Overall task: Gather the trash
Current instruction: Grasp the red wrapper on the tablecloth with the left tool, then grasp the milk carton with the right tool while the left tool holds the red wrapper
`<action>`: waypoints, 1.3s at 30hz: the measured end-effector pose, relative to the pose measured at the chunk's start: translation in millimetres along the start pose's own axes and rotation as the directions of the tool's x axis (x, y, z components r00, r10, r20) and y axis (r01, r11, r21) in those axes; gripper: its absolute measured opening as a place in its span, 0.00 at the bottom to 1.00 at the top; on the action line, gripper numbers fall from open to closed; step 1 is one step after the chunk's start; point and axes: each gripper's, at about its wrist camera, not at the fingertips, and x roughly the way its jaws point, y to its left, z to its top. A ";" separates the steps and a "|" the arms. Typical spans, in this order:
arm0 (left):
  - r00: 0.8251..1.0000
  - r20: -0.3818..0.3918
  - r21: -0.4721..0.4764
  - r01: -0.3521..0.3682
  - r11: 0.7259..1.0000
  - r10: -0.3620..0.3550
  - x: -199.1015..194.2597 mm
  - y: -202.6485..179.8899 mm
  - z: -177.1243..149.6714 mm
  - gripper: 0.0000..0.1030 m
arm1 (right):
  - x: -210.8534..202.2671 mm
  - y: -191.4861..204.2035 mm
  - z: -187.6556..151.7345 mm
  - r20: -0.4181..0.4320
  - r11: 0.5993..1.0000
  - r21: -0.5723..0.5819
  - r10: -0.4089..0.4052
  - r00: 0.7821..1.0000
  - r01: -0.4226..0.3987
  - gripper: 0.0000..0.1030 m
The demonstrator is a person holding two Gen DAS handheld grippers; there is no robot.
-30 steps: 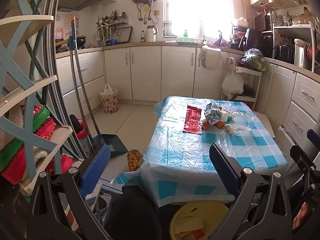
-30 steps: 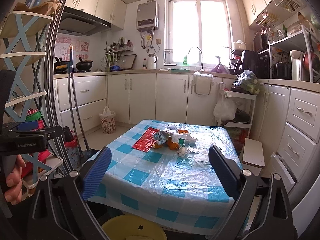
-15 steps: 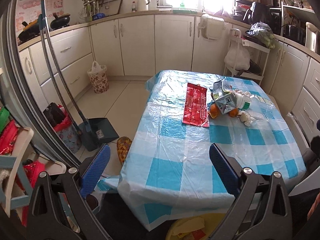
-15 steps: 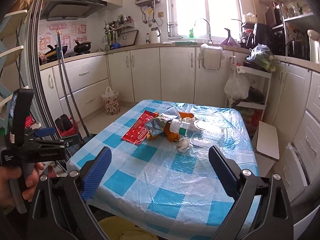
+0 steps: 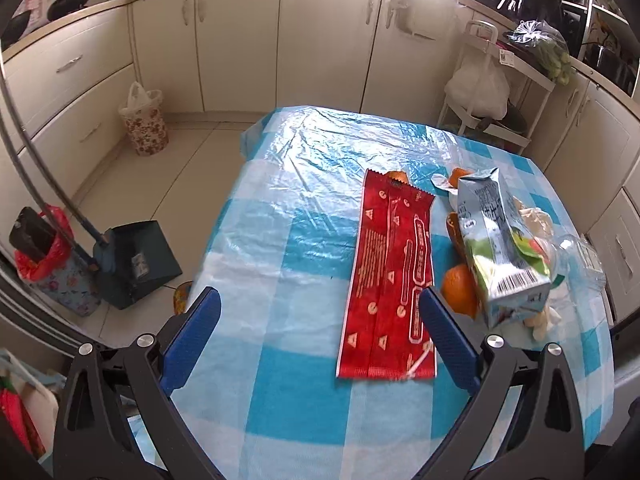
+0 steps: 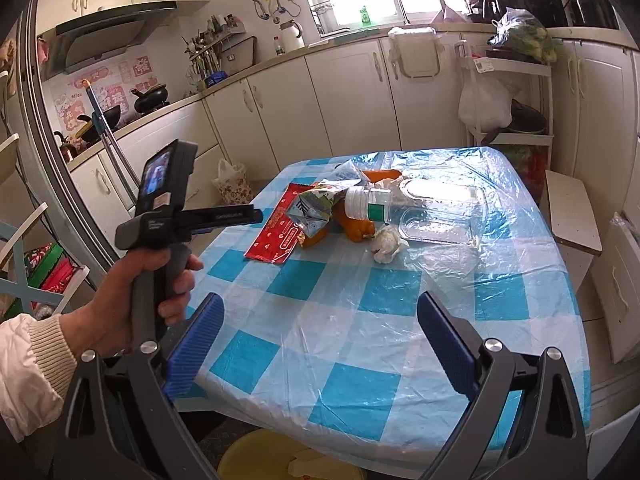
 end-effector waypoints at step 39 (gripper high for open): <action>0.973 0.019 -0.105 0.232 0.967 -0.232 -69.1 59.2 -114.9 0.01 | 220.5 3.7 166.1 -0.438 0.991 0.009 -0.115 0.891 0.133 0.70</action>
